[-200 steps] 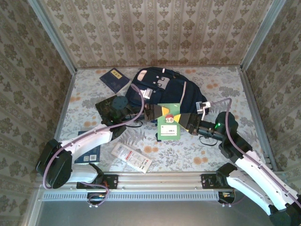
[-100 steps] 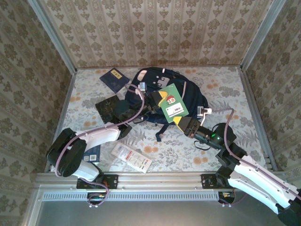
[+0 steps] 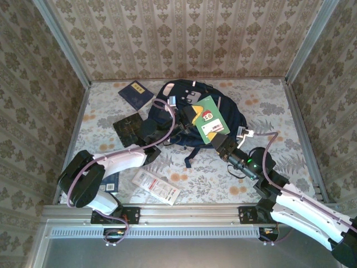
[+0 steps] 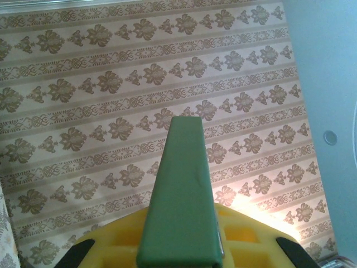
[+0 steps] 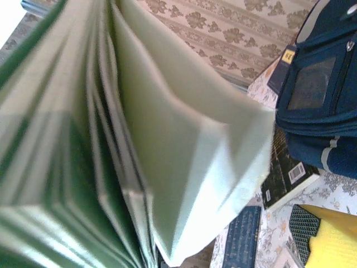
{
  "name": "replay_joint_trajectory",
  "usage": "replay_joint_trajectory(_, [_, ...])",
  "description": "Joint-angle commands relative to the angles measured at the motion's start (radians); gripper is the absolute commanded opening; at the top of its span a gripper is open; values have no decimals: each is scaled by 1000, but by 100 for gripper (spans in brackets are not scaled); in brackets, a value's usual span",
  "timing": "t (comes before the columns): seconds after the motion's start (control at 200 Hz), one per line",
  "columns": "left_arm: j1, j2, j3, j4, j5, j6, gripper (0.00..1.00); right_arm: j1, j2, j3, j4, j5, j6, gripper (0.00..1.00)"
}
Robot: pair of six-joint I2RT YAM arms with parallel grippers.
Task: Pack the student bag
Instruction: Pass the book.
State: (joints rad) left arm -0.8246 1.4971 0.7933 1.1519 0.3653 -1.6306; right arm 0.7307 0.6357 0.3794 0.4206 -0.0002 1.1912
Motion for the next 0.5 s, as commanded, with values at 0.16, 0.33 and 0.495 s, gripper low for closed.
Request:
replay_joint_trajectory(0.16, [-9,-25,37,60,-9,-2,0,4,62,24,155,40,-75,100])
replay_joint_trajectory(0.33, [-9,-8,26,70,-15,-7,0,5,101,57,209,30,-59,92])
replay_joint_trajectory(0.495, [-6,4,16,69,-14,1,0,5,57,55,178,70,-61,73])
